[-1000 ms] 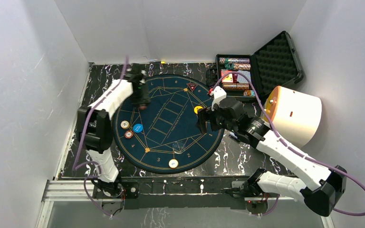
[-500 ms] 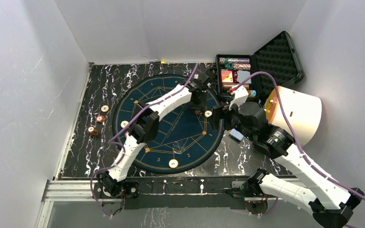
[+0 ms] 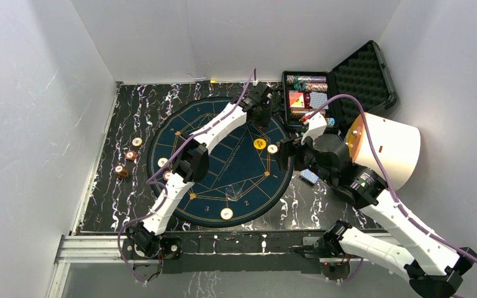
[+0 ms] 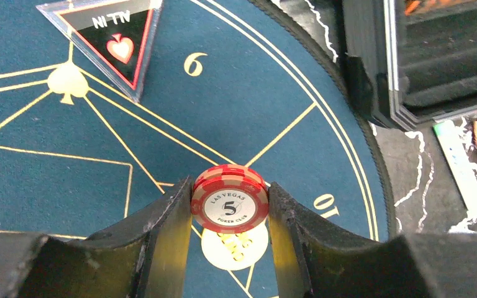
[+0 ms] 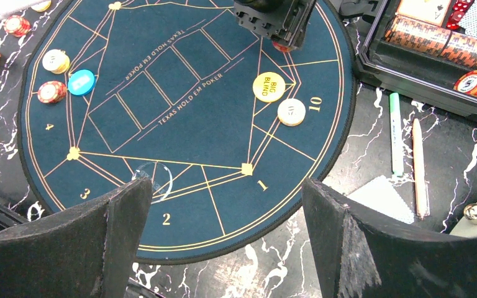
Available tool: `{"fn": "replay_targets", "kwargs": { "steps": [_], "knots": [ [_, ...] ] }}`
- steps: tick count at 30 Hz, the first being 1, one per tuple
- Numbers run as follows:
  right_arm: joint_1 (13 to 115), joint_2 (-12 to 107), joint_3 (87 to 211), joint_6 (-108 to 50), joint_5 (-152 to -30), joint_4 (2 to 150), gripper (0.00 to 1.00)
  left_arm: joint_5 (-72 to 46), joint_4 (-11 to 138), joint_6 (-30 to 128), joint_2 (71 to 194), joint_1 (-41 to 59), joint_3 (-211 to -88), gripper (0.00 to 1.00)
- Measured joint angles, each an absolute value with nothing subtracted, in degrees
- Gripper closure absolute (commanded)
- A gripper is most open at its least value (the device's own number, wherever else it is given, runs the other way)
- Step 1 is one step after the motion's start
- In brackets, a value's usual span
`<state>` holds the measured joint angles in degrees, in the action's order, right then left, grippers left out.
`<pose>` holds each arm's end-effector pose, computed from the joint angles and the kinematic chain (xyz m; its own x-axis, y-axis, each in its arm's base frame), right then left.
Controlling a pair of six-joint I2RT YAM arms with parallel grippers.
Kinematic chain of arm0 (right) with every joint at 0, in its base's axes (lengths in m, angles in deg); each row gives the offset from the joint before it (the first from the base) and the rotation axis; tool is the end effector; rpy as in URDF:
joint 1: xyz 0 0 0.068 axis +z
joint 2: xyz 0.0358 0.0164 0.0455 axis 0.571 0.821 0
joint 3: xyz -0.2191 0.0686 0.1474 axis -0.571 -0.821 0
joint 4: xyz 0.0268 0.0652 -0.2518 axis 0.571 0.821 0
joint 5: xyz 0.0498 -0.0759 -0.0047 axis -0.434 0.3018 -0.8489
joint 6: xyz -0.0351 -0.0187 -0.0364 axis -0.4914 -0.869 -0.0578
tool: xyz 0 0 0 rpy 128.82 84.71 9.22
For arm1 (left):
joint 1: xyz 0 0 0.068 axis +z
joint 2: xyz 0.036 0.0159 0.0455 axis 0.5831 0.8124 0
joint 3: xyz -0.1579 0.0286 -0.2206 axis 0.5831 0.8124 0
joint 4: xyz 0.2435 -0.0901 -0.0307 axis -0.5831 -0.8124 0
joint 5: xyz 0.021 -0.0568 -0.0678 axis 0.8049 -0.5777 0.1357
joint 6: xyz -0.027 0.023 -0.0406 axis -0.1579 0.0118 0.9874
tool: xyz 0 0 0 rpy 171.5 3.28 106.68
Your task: Distribute texas hold em gaming equipment
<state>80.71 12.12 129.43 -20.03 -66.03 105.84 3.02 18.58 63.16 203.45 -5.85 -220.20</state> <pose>0.1251 0.1136 0.3680 -0.3666 -0.0043 -0.9304 -0.4010 0.9031 0.1538 0.4254 -0.3703 0.2212 -0.7460 0.0921 -0.6596 0.2962 0.9329 -0.2047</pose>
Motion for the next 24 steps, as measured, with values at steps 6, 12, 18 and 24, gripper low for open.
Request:
{"fn": "replay_targets", "kwargs": {
  "steps": [6,12,18,24],
  "knots": [
    [80.71,12.19,129.43,-20.05,-66.03,105.82,0.02,2.08,19.69,61.33,206.16,-4.6,-220.77,0.84],
    [80.71,12.29,129.41,-20.05,-66.05,105.82,0.02,1.01,20.52,59.62,208.44,-4.67,-221.3,0.82],
    [80.71,12.32,129.39,-20.05,-66.05,105.8,0.02,-0.39,21.14,59.36,208.74,-4.69,-221.67,0.7],
    [80.71,12.32,129.28,-20.05,-66.05,105.6,0.02,-0.72,21.22,58.79,209.11,-4.69,-221.78,0.49]
  ]
}}
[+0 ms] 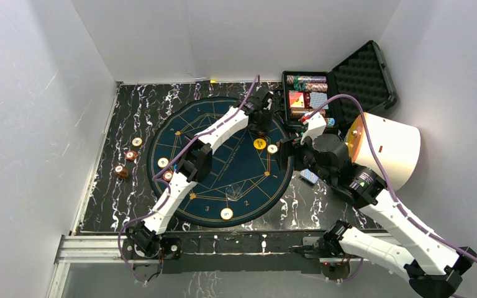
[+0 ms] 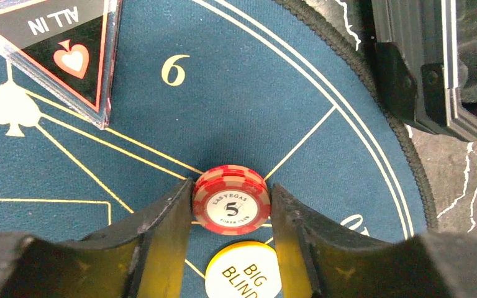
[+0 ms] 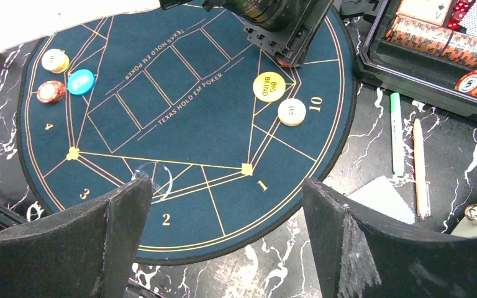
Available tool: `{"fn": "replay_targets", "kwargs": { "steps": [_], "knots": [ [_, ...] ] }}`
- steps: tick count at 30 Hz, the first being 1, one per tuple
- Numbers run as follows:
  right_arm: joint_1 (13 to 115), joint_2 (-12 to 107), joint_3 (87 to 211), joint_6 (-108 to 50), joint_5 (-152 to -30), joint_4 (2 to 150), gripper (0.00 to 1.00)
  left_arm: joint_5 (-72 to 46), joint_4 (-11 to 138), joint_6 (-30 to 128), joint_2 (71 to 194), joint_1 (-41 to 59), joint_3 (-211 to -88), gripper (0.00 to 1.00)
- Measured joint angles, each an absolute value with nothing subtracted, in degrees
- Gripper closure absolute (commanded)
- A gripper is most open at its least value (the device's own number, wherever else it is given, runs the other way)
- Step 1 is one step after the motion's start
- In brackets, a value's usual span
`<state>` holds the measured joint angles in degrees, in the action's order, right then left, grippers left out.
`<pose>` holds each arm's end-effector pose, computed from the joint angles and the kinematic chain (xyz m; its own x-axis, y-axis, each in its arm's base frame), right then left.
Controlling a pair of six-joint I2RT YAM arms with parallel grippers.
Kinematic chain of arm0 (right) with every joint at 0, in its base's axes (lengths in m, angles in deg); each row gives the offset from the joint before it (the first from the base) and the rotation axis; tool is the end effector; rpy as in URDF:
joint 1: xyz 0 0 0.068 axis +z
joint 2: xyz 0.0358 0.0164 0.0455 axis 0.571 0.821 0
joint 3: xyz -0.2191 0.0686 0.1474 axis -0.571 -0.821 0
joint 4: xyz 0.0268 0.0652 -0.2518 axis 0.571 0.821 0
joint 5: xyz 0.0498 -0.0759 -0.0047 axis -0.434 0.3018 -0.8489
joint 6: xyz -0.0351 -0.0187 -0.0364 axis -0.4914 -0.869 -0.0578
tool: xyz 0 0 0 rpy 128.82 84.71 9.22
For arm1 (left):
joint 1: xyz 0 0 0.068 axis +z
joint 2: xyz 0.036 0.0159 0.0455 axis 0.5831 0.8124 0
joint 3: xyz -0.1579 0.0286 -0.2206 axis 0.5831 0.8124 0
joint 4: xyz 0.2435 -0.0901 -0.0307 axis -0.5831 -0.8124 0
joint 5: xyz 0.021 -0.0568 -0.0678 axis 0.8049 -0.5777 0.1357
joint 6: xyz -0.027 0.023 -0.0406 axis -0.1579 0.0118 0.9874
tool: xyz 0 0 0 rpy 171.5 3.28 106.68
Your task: Distribute texas hold em gaming equipment
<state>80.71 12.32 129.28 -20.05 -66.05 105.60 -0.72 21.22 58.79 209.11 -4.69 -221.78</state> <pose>0.1260 0.1145 0.3670 -0.3678 -0.0059 -0.9299 -0.4012 0.9031 0.1529 0.4418 -0.3722 0.1789 -0.7505 0.1674 -0.6394 0.3653 0.9112 -0.1903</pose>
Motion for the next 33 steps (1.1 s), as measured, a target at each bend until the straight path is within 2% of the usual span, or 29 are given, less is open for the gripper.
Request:
{"fn": "replay_targets", "kwargs": {
  "steps": [5,11,14,19,25,26,27,31,33],
  "knots": [
    [80.71,12.64,128.93,-20.05,-66.12,105.21,0.02,-0.81,19.89,57.72,209.24,-4.49,-223.72,0.38],
    [80.71,13.67,128.64,-20.03,-66.93,105.12,0.02,-2.77,19.3,56.89,207.3,-1.87,-225.54,0.35],
    [80.71,14.2,128.64,-20.05,-67.28,104.9,0.02,-3.65,19.06,55.91,201.48,1.17,-222.0,0.34],
    [80.71,15.4,128.64,-20.07,-67.89,103.7,0.02,-3.12,18.73,53.63,179.3,9.93,-202.94,0.32],
    [80.71,17.37,128.18,-20.07,-69.42,101.95,0.02,-0.46,19.82,51.25,155.17,25.69,-174.46,0.27],
    [80.71,17.71,128.1,-20.09,-69.66,101.93,0.02,-0.04,19.89,51.01,153.64,27.7,-171.35,0.07],
    [80.71,18.22,127.96,-20.18,-69.99,101.78,0.02,0.53,20.02,50.75,152.11,30.44,-167.57,0.02],
    [80.71,20.21,127.83,-20.46,-71.41,101.3,0.02,2.21,19.39,50.99,150.8,42.09,-157.41,0.02],
    [80.71,20.88,127.81,-20.66,-72.31,100.8,0.02,3.02,19.3,51.27,151.08,47.9,-155.22,0.05]
  ]
}}
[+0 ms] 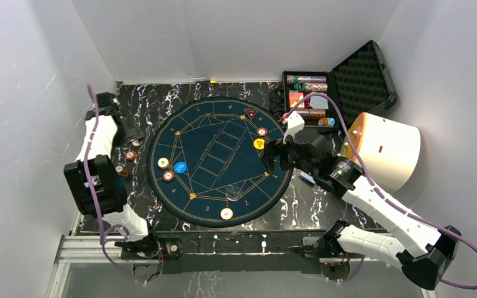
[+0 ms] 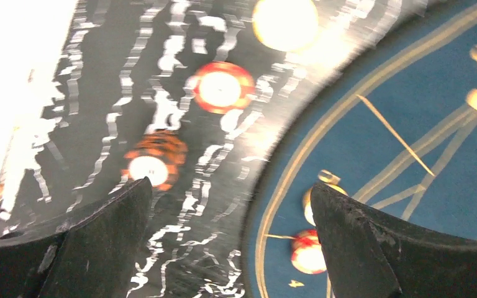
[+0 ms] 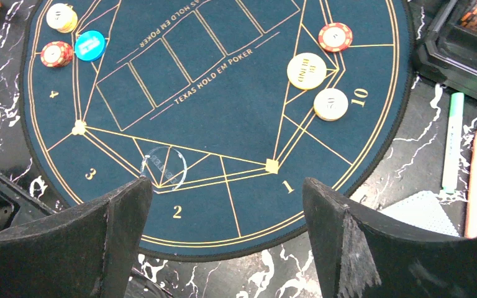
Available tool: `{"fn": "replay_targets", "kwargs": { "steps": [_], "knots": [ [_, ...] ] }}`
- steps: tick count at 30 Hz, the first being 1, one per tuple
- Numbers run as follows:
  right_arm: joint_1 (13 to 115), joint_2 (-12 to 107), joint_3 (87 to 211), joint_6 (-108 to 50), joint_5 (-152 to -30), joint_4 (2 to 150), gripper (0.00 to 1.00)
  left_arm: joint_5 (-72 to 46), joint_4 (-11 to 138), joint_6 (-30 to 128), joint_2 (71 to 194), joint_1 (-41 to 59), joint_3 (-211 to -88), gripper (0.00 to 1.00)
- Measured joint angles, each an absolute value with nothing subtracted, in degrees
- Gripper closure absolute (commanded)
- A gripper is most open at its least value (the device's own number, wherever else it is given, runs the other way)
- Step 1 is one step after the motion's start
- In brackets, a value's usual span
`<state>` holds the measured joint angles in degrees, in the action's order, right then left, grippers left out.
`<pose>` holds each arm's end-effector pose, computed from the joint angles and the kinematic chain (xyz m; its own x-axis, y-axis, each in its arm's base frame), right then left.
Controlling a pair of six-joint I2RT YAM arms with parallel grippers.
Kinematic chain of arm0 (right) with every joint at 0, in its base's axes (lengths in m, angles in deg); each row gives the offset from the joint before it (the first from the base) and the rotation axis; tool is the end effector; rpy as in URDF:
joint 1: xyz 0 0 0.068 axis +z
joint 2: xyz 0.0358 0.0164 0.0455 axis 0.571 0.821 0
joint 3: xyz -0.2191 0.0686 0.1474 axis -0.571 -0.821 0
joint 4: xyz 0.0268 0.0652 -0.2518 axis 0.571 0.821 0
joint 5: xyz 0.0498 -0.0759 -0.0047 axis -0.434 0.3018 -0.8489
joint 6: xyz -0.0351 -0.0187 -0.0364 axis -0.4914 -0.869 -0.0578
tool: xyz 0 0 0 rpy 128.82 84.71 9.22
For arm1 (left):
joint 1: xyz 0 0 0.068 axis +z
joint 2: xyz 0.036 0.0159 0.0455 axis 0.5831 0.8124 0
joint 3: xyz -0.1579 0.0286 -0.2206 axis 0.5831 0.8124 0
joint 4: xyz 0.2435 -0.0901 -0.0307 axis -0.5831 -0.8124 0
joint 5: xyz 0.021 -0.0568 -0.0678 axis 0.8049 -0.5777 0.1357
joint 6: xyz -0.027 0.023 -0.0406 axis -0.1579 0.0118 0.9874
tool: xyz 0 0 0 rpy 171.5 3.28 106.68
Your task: Distribute texas hold em gaming equipment
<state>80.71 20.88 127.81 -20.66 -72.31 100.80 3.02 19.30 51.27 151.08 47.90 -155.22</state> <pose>0.1521 0.1468 0.3407 -0.4444 -0.0887 -0.8914 -0.4800 0.8637 0.1534 0.3398 0.0785 0.2708 -0.7473 -0.3994 -0.5311 -0.4662 0.8847 -0.0093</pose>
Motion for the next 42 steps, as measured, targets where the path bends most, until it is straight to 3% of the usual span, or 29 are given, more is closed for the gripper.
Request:
{"fn": "replay_targets", "kwargs": {
  "steps": [5,16,28,42],
  "knots": [
    [80.71,21.63,127.79,-21.03,-74.69,99.99,0.02,4.74,19.72,51.93,153.66,54.61,-156.01,0.15],
    [80.71,21.78,127.61,-21.25,-76.63,98.46,0.02,1.73,19.8,51.29,166.64,54.22,-160.38,0.19],
    [80.71,22.41,126.98,-21.56,-77.68,97.74,0.02,-0.11,17.49,50.44,172.96,54.76,-164.21,0.23],
    [80.71,22.41,126.7,-21.77,-78.05,97.34,0.02,-4.39,16.11,49.76,177.33,57.76,-168.86,0.34]
  ]
}}
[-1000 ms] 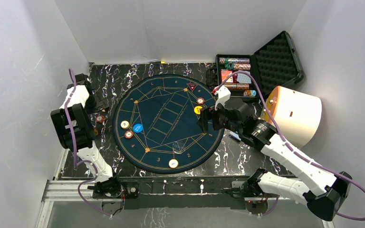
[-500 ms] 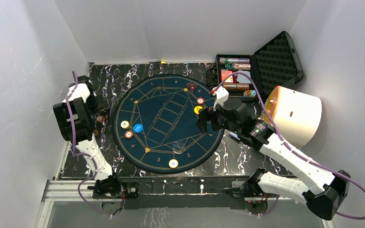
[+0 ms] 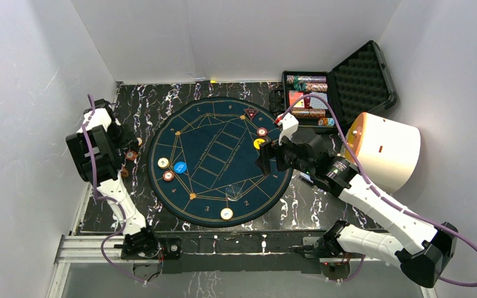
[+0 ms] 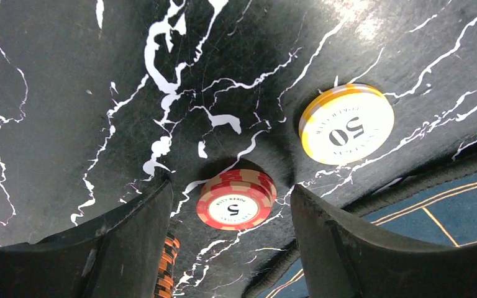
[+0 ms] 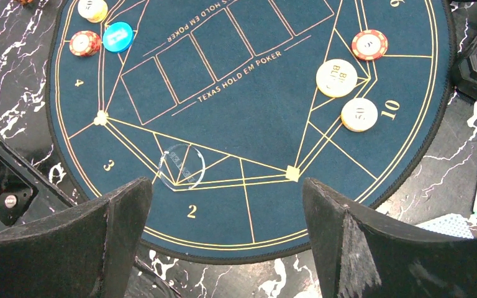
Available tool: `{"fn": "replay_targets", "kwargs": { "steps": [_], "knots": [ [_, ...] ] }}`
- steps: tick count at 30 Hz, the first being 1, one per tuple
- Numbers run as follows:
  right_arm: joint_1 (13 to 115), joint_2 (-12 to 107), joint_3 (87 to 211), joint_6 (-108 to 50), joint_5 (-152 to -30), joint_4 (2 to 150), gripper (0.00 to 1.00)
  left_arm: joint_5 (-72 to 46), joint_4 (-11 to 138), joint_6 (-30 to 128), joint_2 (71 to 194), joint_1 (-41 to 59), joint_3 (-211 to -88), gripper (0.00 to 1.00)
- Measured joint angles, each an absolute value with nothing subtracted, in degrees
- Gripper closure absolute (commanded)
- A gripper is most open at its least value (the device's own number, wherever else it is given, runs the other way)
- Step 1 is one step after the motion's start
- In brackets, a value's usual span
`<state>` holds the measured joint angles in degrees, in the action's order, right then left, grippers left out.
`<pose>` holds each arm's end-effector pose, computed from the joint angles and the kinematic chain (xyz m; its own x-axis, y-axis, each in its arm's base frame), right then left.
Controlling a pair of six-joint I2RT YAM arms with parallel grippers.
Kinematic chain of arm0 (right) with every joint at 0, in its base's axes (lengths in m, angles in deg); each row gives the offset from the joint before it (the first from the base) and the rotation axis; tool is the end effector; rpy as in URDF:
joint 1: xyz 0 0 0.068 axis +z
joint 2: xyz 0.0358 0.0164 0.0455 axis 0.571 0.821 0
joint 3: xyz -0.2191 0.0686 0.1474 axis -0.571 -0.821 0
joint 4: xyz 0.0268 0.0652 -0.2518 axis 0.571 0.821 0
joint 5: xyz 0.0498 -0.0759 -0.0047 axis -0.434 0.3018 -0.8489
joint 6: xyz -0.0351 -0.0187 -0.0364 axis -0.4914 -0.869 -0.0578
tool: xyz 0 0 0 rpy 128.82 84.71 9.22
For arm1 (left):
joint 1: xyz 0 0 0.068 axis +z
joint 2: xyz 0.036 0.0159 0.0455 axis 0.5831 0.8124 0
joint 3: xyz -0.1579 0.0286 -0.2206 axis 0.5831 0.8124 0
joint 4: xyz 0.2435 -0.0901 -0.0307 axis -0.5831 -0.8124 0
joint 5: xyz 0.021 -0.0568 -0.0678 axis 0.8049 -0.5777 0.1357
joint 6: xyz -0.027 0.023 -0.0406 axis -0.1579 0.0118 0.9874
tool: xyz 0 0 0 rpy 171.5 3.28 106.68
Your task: Distribute texas hold em gaming equipment
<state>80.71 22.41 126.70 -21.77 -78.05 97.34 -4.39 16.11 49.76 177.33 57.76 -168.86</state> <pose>0.1561 0.1560 0.3345 -0.4439 -0.1094 -0.8894 -0.5609 0.8080 0.1806 0.3954 0.1607 0.1678 -0.7949 -0.5476 -0.2615 -0.5554 0.8301 -0.0499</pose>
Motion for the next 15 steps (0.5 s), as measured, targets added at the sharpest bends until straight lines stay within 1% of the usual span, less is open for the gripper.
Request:
{"fn": "replay_targets", "kwargs": {
  "steps": [6,10,15],
  "knots": [
    [80.71,22.41,126.68,-21.95,-78.1,97.32,0.02,-4.24,15.41,48.78,177.57,57.78,-169.23,0.42],
    [80.71,22.41,126.59,-21.97,-78.12,97.28,0.02,-4.02,15.23,48.36,177.57,57.89,-169.23,0.37],
    [80.71,22.41,126.15,-21.99,-78.14,96.88,0.02,-3.5,15.37,47.91,177.57,57.34,-169.04,0.38]
  ]
}}
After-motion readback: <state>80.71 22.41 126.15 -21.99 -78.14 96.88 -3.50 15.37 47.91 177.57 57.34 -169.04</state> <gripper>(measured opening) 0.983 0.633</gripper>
